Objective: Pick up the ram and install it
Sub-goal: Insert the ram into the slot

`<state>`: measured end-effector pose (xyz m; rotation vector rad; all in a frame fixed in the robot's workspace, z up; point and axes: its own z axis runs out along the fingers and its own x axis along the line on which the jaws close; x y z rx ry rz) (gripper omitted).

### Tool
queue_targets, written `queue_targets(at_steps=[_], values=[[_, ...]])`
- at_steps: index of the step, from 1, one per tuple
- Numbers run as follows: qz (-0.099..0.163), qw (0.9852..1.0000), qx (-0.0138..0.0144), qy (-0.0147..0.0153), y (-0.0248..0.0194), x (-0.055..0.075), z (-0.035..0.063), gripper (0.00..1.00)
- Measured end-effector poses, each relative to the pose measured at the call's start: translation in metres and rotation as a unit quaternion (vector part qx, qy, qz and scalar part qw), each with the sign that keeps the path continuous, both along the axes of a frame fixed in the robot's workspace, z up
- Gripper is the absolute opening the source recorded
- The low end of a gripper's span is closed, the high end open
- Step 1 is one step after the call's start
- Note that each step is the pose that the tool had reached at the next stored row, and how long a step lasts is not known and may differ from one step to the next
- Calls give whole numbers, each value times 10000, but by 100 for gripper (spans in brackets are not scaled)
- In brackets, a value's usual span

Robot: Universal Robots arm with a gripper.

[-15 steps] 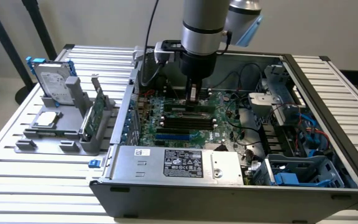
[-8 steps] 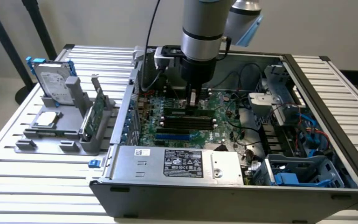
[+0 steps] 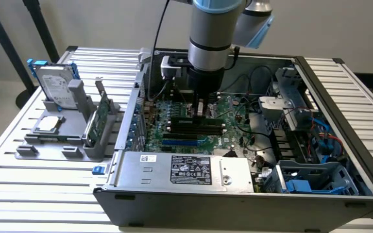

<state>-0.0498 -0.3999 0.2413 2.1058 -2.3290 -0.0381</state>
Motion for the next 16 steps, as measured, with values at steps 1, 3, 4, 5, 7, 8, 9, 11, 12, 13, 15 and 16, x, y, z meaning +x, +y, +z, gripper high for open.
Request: queue_targets(at_steps=[1,3,4,5,7,8,9,11,12,13,15,16], values=[[0,10000,4,1,0,0,-13,14],[0,10000,13,3,0,0,-34,14],[0,10000,18,4,0,1,-41,14],[0,10000,22,4,-1,1,-45,14],[0,10000,24,5,-1,1,-45,14],[0,10000,25,5,-1,1,-46,14],[0,10000,26,5,0,2,-47,14],[1,10000,27,9,0,7,-48,14],[0,10000,27,13,-1,10,-48,14],[0,10000,27,18,0,14,-48,14],[0,10000,27,29,0,20,-48,14],[0,10000,26,34,0,23,-48,14]])
